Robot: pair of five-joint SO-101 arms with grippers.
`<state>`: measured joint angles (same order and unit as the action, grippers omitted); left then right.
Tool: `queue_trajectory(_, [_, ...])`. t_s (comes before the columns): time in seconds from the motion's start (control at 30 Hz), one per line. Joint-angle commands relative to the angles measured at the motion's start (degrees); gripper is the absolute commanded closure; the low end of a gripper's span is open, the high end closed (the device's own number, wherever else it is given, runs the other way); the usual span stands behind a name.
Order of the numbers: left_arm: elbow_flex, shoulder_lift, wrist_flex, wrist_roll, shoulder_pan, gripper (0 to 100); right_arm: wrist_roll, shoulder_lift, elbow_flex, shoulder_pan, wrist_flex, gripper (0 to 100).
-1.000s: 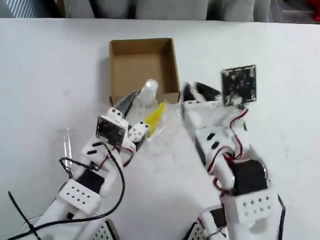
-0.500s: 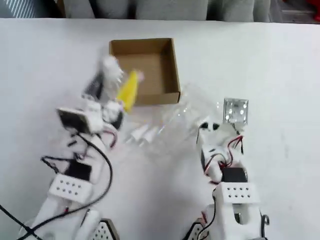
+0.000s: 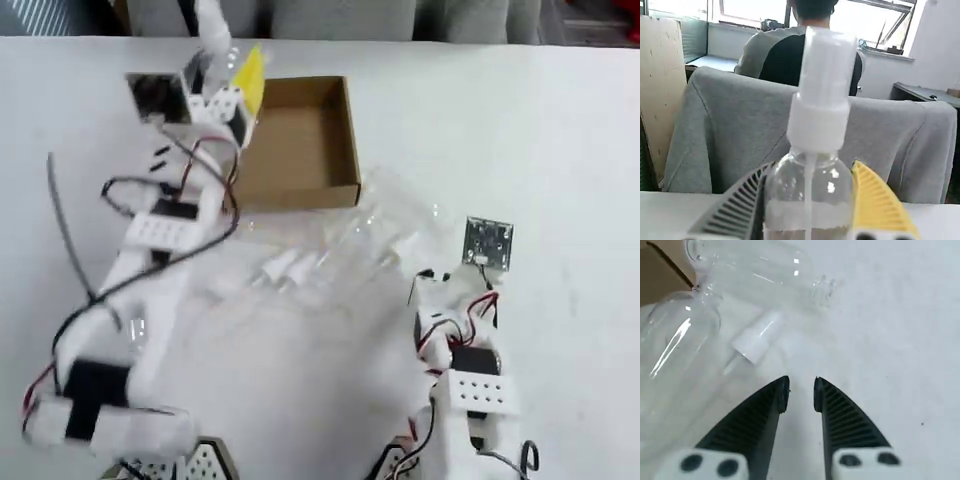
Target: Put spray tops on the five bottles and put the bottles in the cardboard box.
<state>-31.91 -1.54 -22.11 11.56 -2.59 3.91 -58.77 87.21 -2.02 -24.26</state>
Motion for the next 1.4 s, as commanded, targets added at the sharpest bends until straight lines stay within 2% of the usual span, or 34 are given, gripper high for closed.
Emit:
queue_trajectory(0.0, [11.8, 9.5, -2.5, -1.2, 0.7, 98, 0.1, -0.7, -0.4, -0.4, 1.2, 93.3])
queue_trajectory(0.17, [19.0, 24.7, -15.5, -5.1, 0.7, 98, 0.1, -0.7, -0.4, -0.4, 1.2, 93.3])
queue_trajectory(0.23, [21.5, 29.8, -17.5, -5.6, 0.8, 98, 0.1, -0.7, -0.4, -0.4, 2.1, 93.3])
queue_trajectory(0.53, [40.5, 47.8, -17.4, -5.2, 3.2, 98, 0.1, -0.7, 2.8, -0.4, 9.3, 93.3])
queue_trajectory(0.83, [56.5, 59.2, -8.0, -5.1, 3.2, 98, 0.1, -0.7, 2.8, -0.4, 9.3, 93.3])
queue_trajectory(1.07, [62.2, 63.9, -7.3, -5.1, 4.2, 98, 0.1, -0.7, 2.8, -0.3, 9.3, 93.3])
queue_trajectory(1.37, [62.9, 68.3, -7.7, -5.4, 4.0, 98, 0.1, -0.7, 2.8, -0.4, 9.3, 93.3])
